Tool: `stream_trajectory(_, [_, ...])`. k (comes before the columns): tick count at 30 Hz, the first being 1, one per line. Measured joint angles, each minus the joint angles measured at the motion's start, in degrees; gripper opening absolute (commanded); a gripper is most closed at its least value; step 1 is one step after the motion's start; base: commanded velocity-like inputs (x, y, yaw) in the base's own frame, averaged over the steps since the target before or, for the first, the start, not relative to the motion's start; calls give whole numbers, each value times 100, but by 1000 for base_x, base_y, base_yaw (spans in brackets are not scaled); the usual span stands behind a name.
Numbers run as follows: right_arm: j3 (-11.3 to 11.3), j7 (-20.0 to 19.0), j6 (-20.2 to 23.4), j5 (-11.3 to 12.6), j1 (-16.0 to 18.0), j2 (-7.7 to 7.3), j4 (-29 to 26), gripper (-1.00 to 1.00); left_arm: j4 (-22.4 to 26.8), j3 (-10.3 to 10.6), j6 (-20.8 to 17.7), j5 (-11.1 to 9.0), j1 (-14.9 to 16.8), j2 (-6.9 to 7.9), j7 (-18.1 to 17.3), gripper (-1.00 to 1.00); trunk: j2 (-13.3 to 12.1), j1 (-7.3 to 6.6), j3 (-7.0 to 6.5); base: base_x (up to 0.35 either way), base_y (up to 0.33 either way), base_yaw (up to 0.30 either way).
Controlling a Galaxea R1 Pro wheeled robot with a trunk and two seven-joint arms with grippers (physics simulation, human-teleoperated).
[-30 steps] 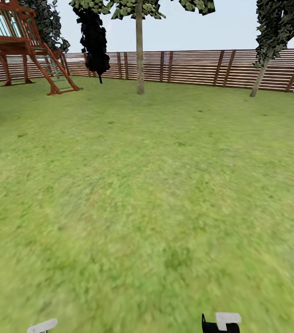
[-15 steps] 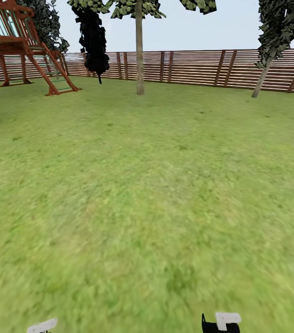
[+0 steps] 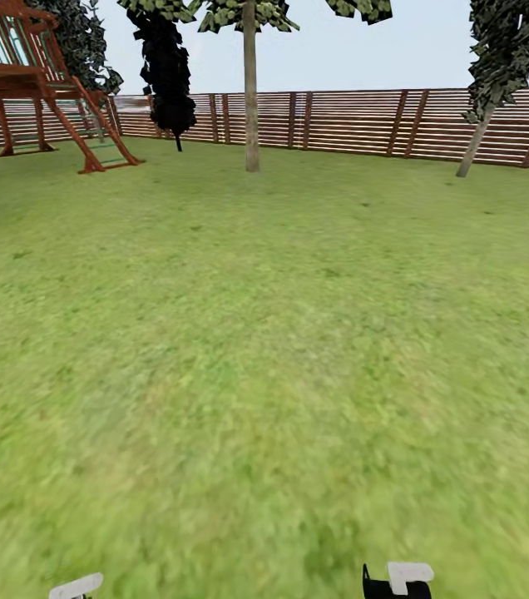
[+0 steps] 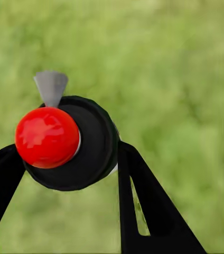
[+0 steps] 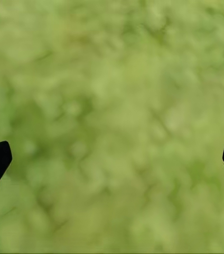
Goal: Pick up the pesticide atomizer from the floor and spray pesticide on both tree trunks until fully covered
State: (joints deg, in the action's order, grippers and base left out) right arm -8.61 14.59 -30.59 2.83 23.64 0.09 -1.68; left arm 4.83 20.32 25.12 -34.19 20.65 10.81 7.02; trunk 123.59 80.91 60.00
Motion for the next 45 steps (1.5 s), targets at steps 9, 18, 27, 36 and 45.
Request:
stream_trajectory(9, [0,0,0,-2,0,0,-5,100,0,0,1,0,0,0,-2,-100,0,0,0,336,0,0])
stream_trajectory(18, [0,0,0,-2,0,0,-4,100,0,0,1,0,1,0,-2,-100,0,0,0,336,0,0])
stream_trajectory(27, [0,0,0,-2,0,0,-1,100,0,0,1,1,0,0,0,-100,0,0,0,336,0,0])
stream_trajectory(36, [0,0,0,-10,0,-9,1,100,0,0,1,2,0,0,0,-100,0,0,0,336,0,0])
stream_trajectory(45, [0,0,0,-11,0,0,1,100,0,0,1,0,0,0,1,-100,0,0,0,336,0,0])
